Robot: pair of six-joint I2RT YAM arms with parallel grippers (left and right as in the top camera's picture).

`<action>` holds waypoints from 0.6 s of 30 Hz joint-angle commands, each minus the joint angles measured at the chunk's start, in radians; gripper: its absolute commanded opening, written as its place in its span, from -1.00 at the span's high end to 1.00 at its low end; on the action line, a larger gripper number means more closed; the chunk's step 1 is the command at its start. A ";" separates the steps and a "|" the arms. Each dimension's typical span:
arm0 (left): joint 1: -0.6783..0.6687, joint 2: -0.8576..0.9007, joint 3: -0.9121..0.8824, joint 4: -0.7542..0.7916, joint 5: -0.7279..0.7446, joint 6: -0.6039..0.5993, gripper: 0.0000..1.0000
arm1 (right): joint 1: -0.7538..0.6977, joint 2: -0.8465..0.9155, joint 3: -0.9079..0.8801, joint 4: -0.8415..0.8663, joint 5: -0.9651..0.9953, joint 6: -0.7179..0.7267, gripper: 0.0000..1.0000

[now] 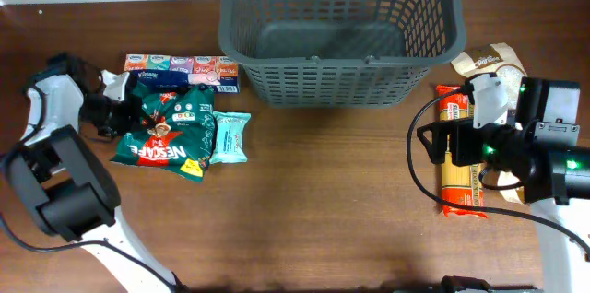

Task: Pack container
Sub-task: 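Lift the Nescafé bag with the left gripper and drop it into the basket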

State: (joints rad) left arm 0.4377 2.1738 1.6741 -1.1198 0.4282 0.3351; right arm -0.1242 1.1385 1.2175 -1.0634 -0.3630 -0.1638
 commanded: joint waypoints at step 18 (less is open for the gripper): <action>0.014 -0.087 0.747 -0.402 -0.006 -0.005 0.97 | 0.005 0.002 0.017 0.000 0.008 0.024 -0.98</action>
State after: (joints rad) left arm 0.4519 2.1712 2.2963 -1.4994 0.3256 0.3325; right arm -0.1242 1.1385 1.2175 -1.0637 -0.3630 -0.1509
